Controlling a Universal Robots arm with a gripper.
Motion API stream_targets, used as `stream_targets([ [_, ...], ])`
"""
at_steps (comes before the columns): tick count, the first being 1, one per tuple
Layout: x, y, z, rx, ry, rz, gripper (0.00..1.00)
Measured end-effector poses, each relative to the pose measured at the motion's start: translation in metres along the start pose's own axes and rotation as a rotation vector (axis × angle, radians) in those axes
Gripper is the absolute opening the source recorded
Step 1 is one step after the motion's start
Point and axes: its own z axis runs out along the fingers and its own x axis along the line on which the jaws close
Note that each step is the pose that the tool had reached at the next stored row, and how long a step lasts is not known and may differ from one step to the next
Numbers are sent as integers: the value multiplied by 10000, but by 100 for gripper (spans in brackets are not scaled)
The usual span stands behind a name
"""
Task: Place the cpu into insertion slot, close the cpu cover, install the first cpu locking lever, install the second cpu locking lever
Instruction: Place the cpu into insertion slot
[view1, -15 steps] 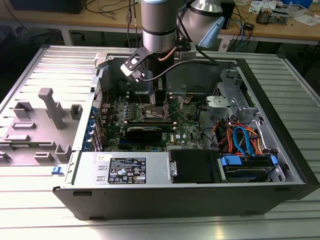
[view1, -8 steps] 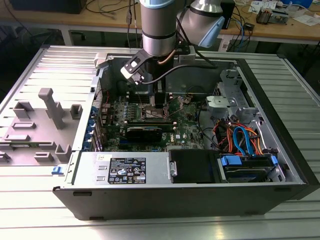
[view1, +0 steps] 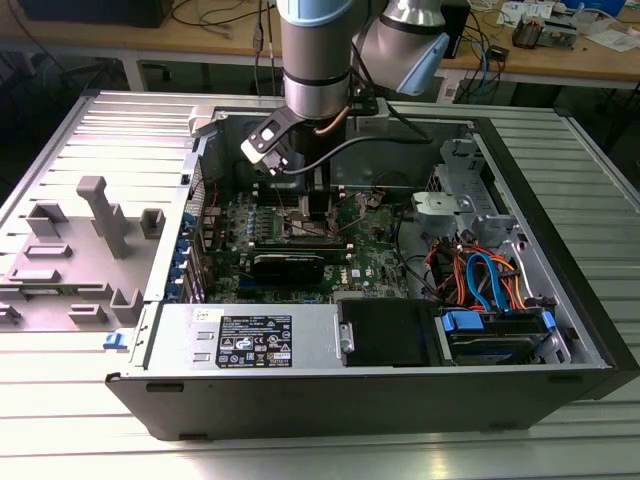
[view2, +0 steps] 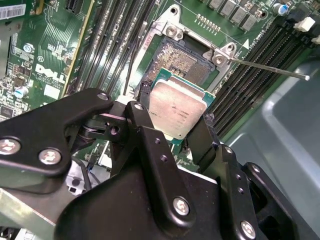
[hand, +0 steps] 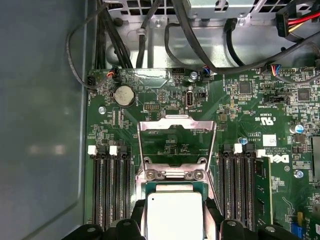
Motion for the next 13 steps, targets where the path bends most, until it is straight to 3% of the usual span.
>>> stream_targets([
  [6, 0, -12, 46, 3, -68, -4, 55],
  [13, -1, -29, 103, 3, -70, -5, 55],
])
